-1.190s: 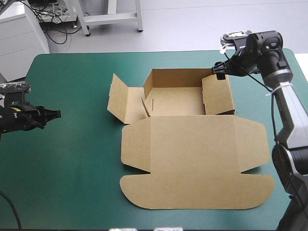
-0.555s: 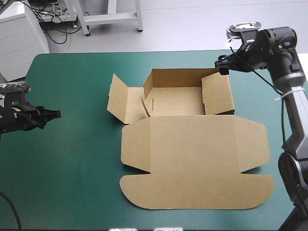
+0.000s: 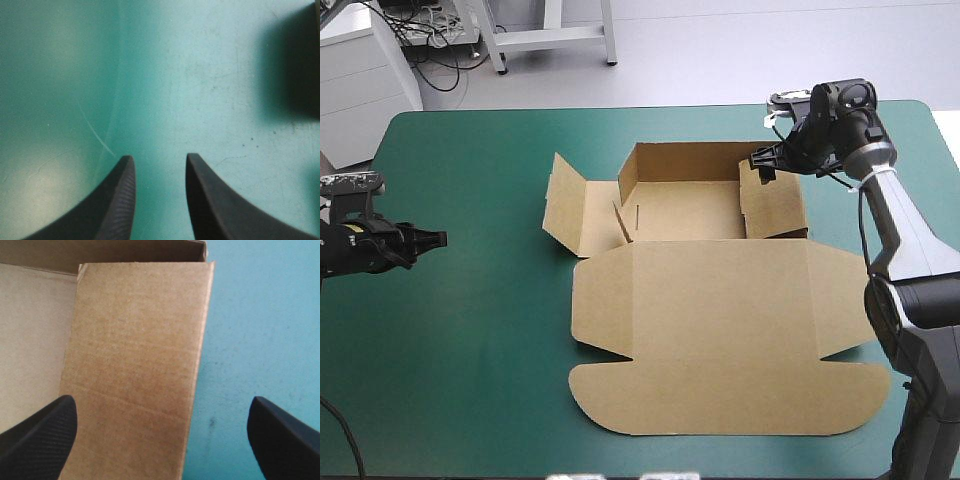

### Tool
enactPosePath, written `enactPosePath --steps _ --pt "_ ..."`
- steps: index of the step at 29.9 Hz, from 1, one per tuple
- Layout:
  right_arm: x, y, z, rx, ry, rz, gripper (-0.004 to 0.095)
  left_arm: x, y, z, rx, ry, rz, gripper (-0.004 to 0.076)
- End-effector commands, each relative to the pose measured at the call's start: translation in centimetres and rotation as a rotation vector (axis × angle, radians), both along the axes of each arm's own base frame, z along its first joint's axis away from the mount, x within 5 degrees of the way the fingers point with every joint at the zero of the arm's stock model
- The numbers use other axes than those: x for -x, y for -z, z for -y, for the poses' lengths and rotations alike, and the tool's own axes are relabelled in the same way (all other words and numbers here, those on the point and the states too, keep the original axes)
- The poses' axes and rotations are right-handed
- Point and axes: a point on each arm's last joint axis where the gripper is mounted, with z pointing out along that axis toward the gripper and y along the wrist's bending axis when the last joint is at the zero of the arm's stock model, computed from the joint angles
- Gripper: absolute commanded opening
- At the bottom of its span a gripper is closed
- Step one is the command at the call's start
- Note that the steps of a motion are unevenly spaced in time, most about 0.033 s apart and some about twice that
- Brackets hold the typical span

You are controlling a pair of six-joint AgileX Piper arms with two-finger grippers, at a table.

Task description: Fold the box

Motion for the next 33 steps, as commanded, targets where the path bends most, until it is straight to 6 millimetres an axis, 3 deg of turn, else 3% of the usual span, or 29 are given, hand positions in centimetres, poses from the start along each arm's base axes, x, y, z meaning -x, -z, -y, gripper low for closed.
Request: enactPosePath --steps 1,6,11,15,18,22,33 --pt "0.7 -2.1 0.3 -0.004 0.009 0.053 0.0833 0.1 -1.6 0.2 0.004 -0.009 0.085 0.0242" --pt "-0.1 -0.4 0.2 0.003 0.009 0.014 0.0813 0.1 -1.5 0.2 0.002 -0.008 0.081 0.0242" --pt "0.2 2.3 0.6 0.045 0.013 -0.076 0.0697 0.1 -1.5 0.2 0.001 -0.008 0.081 0.0242" --pt "0.3 3.4 1.3 0.049 0.025 -0.114 0.0578 0.1 -1.5 0.2 0.001 -0.008 0.081 0.0242" --pt "0.3 3.4 1.5 0.042 0.034 -0.11 0.0396 0.1 -1.5 0.2 0.001 -0.008 0.081 0.0242" --pt "0.1 3.3 1.8 0.047 0.029 -0.099 -0.0021 0.2 -1.5 0.2 0.004 -0.007 0.077 0.0242" --pt "0.0 3.3 1.4 -0.001 0.041 -0.079 -0.0004 0.2 -1.5 0.2 0.005 -0.007 0.078 0.0242"
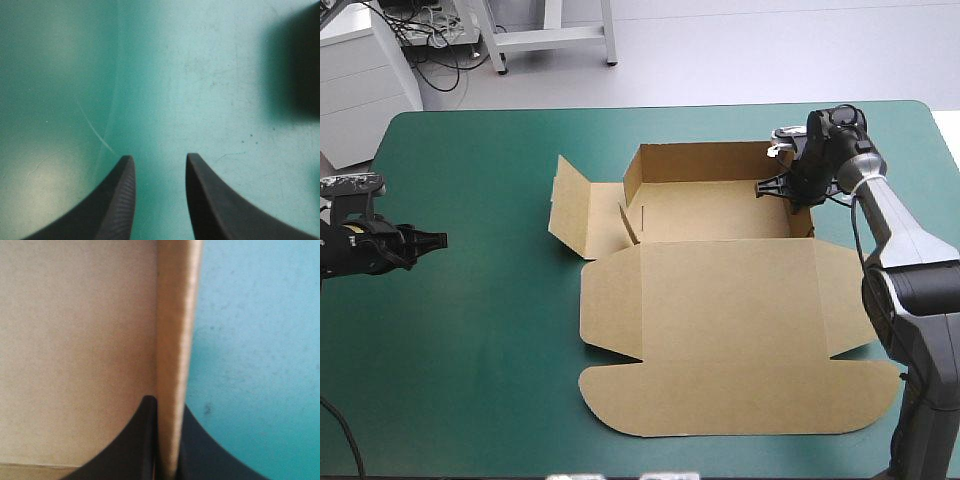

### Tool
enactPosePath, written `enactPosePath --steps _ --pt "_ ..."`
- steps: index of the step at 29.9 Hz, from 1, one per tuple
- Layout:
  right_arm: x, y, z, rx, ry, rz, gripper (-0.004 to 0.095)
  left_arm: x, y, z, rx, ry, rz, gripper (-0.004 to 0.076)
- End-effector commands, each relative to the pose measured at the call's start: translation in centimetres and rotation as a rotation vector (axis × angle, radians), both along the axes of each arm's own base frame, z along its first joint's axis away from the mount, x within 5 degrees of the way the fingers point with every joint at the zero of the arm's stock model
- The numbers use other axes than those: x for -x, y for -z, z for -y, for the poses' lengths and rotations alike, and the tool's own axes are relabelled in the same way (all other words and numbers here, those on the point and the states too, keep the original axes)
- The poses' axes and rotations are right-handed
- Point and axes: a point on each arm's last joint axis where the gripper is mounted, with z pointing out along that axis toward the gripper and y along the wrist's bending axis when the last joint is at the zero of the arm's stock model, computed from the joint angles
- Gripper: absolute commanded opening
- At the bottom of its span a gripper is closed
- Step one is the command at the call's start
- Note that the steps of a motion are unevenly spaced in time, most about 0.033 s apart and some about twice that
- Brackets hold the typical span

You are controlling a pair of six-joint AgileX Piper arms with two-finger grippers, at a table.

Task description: Fold the box

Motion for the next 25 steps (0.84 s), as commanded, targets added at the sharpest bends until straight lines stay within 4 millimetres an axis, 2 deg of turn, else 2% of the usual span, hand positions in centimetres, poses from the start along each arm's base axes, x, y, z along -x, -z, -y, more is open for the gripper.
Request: enactPosePath --steps 1,7,19,25 --pt "0.7 -3.2 0.1 -0.034 -0.004 0.088 -0.0004 0.1 -1.6 0.2 0.004 -0.009 0.089 0.0242" --pt "1.3 -4.6 0.1 -0.036 -0.007 0.106 -0.0004 0.1 -1.6 0.2 -0.001 -0.005 0.084 0.0242" --pt "4.8 -11.4 0.7 -0.042 -0.041 0.278 -0.0004 0.2 -1.5 0.0 -0.019 -0.005 0.077 0.0242" --pt "7.1 -14.9 1.6 -0.161 -0.06 0.362 -0.0022 0.1 -1.6 0.0 -0.018 -0.007 0.088 0.0242"
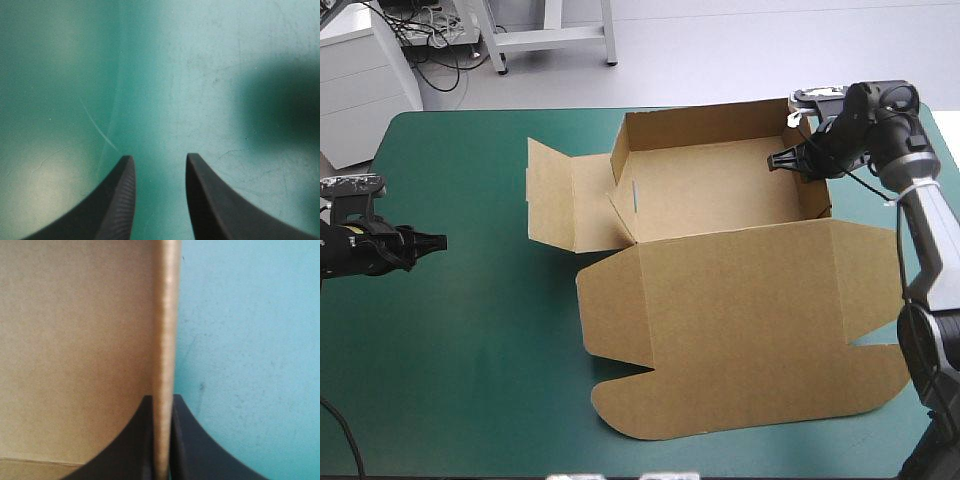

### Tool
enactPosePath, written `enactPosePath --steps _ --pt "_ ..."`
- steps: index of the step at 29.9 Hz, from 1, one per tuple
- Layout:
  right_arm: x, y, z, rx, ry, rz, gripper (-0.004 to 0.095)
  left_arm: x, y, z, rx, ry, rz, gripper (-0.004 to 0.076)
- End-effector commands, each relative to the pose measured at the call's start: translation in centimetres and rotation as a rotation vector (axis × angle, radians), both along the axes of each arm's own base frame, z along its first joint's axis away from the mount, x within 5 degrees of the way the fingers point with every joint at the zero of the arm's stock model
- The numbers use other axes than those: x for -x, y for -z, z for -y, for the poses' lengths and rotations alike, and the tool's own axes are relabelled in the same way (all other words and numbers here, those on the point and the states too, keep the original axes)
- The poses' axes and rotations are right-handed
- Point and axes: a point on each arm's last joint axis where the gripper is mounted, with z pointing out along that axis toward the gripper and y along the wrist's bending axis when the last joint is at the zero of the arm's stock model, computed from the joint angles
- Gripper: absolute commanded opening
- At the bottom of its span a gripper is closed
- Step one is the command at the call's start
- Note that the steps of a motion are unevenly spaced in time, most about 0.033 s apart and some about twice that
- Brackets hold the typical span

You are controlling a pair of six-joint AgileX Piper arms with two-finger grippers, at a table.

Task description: Fold the box

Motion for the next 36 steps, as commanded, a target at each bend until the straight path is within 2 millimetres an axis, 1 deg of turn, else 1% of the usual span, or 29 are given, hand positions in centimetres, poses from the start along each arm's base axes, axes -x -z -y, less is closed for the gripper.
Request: enactPosePath --steps 1,4,8,13,16,21,27,29,33,34,36 --pt "2.8 -5.5 0.7 -0.116 -0.027 0.168 -0.0022 -0.1 -1.6 0.1 0.002 -0.013 0.099 0.0242" --pt "3.8 -7.0 0.8 -0.184 -0.065 0.212 -0.0022 -0.8 -1.1 0.1 0.03 -0.016 0.094 0.0242" --pt "4.9 -8.3 0.8 -0.239 -0.09 0.248 -0.0022 -2.1 0.0 0.4 0.098 0.017 0.068 0.0242" --pt "5.8 -9.3 -0.1 -0.332 -0.168 0.27 -0.0022 -3.8 1.2 1.1 0.219 0.076 0.06 0.0242" --pt "6.0 -9.6 -0.7 -0.384 -0.204 0.277 -0.0022 -4.5 1.6 1.5 0.285 0.109 0.066 0.0242" --pt "6.0 -9.7 -0.9 -0.406 -0.218 0.28 -0.0022 -5.0 1.1 2.5 0.4 0.177 0.135 0.0242" --pt "5.9 -9.5 -0.9 -0.404 -0.221 0.277 -0.0022 -5.5 -0.2 3.6 0.564 0.239 0.252 0.025" --pt "5.8 -9.5 -0.9 -0.404 -0.22 0.276 -0.0021 -5.5 -0.5 3.9 0.6 0.27 0.274 0.0304" --pt "5.4 -9.1 -0.9 -0.405 -0.218 0.267 -0.0022 -5.8 -1.0 4.2 0.675 0.272 0.305 0.0487" --pt "5.4 -9.1 -0.9 -0.405 -0.217 0.265 -0.0022 -5.8 -1.1 4.2 0.694 0.268 0.314 0.0517" --pt "5.2 -8.9 -0.9 -0.405 -0.216 0.264 -0.0022 -5.8 -1.4 4.3 0.731 0.268 0.326 0.0541"
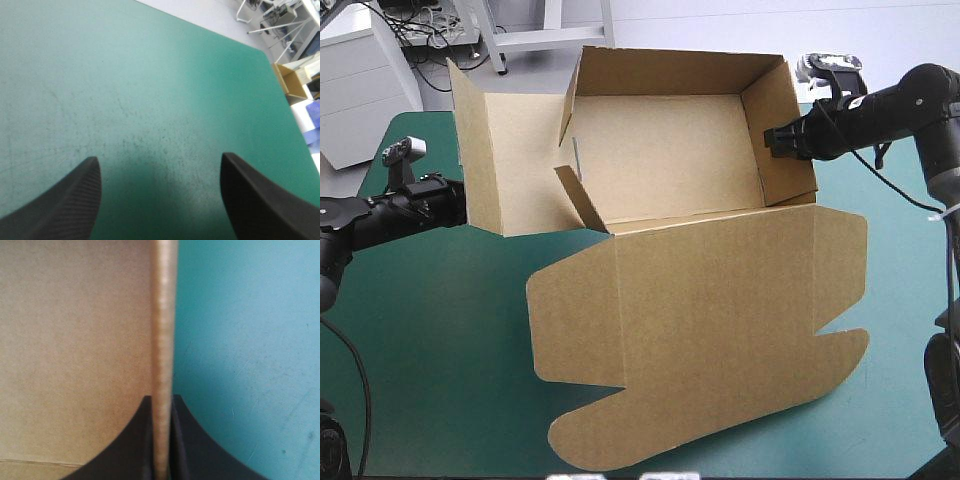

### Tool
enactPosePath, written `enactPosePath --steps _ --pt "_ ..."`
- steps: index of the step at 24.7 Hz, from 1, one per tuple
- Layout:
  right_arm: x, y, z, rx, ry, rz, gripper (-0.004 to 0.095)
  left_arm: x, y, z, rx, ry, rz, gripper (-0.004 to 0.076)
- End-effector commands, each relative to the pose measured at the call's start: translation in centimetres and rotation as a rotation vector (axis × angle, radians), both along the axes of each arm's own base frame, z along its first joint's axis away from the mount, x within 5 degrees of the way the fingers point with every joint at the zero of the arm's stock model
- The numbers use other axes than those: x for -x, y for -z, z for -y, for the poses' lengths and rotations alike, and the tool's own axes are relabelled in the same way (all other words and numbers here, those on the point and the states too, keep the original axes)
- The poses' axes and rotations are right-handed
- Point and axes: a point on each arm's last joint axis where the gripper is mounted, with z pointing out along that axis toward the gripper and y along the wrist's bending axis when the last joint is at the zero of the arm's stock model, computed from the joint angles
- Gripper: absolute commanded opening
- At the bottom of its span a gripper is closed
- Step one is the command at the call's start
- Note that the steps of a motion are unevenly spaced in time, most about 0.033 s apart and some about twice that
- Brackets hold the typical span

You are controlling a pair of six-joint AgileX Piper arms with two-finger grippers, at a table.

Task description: Fold the box

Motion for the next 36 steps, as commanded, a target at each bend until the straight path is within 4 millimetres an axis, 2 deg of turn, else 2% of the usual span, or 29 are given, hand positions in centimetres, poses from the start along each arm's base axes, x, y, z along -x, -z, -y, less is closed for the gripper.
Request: enactPosePath --steps 1,4,9,12,21,26,29,36 --pt "1.1 -2.7 -0.1 -0.07 0.005 0.097 -0.0021 0.4 -2.5 0.6 0.12 0.002 0.085 0.0542" --pt "1.0 -2.7 -0.1 -0.076 0.013 0.107 -0.0021 0.4 -2.6 1.5 0.134 0.03 0.085 0.0542" --pt "0.8 -2.6 -0.1 -0.081 0.018 0.107 -0.0021 0.4 -3.0 4.0 0.183 0.096 0.095 0.0541" --pt "0.2 -1.8 0.3 -0.039 0.044 0.086 -0.0021 0.5 -3.8 5.5 0.227 0.142 0.116 0.0541" --pt "-0.9 -0.9 0.6 -0.013 0.094 0.077 -0.0021 0.9 -6.8 6.0 0.328 0.2 0.179 0.0541" --pt "-1.0 -0.9 0.6 -0.016 0.098 0.077 -0.0022 0.8 -7.1 8.0 0.358 0.263 0.162 0.0541" --pt "-1.0 -0.9 0.6 -0.017 0.099 0.078 -0.0022 0.9 -7.9 9.2 0.369 0.298 0.184 0.0541" --pt "-1.0 -0.9 0.6 -0.019 0.102 0.077 -0.0021 1.0 -9.8 9.7 0.364 0.301 0.242 0.0541"
